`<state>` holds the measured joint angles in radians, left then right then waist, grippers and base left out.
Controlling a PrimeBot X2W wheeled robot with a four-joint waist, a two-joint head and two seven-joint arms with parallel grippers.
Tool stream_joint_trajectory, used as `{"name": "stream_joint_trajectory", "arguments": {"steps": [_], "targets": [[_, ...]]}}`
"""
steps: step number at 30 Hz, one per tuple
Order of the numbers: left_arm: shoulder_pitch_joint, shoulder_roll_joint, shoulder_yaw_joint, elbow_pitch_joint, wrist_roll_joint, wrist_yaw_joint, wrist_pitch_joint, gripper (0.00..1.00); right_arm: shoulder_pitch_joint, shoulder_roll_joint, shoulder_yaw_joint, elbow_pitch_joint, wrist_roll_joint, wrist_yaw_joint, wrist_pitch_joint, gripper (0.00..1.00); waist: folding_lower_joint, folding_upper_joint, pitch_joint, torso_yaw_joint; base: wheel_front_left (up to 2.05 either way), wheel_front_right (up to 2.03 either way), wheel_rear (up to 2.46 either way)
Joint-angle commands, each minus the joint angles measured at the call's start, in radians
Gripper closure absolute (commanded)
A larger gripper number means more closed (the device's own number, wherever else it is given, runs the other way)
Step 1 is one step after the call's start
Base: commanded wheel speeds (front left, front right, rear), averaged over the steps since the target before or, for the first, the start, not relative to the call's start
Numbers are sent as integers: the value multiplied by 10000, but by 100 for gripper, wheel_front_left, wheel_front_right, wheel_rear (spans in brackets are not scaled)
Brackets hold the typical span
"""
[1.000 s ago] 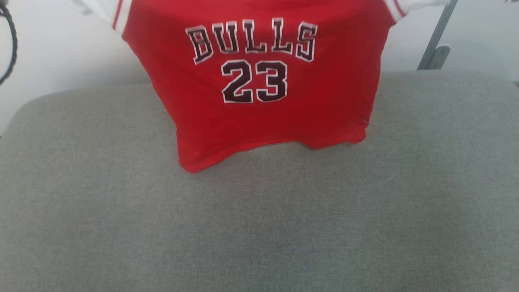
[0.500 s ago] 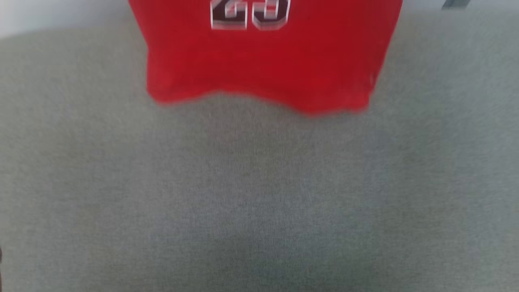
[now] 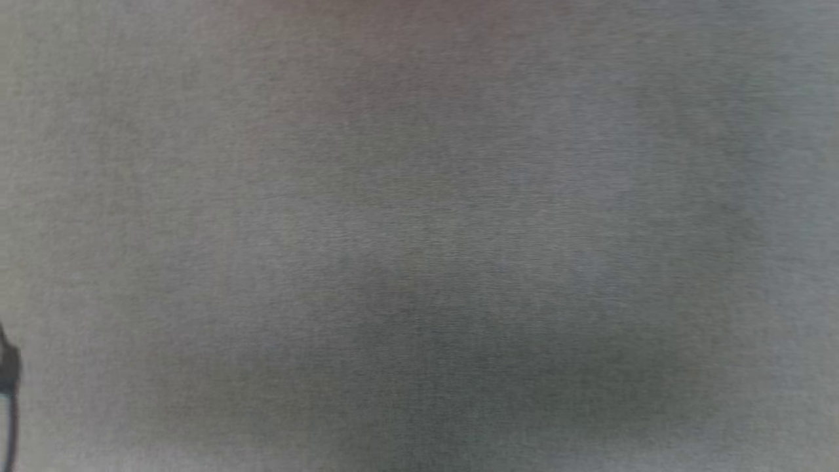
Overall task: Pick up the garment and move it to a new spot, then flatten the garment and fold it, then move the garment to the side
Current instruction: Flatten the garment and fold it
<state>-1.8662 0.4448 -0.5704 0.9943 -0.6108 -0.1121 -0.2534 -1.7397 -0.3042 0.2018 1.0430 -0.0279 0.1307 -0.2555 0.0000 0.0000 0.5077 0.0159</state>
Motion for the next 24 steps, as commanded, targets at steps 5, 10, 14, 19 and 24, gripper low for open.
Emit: {"name": "stream_joint_trajectory", "arguments": {"steps": [5,10,14,19,24], "targets": [[1567,4,-281,501,-286,-166,-112,100,1236,224,-118,658,-228,1,-91,100,0,0,-149,270,0,0,0],[3364,-29,-793,391,-1045,-189,91,100,2520,508,191,1207,277,1,-89,100,0,0,-658,381,0,0,0],[4858,332,-1539,-382,-1785,-185,621,100,3547,682,728,1303,1080,-1,-76,100,0,0,-1127,417,0,0,0],[6700,1227,-2294,-1738,-3046,-185,1726,100,5013,515,1944,579,2409,-1,226,100,0,0,-1668,395,0,0,0],[8468,2341,-2958,-3507,-4124,-186,2778,100,6635,-382,3275,-1223,4045,-1,1218,100,0,0,-2113,384,0,0,0]]}}
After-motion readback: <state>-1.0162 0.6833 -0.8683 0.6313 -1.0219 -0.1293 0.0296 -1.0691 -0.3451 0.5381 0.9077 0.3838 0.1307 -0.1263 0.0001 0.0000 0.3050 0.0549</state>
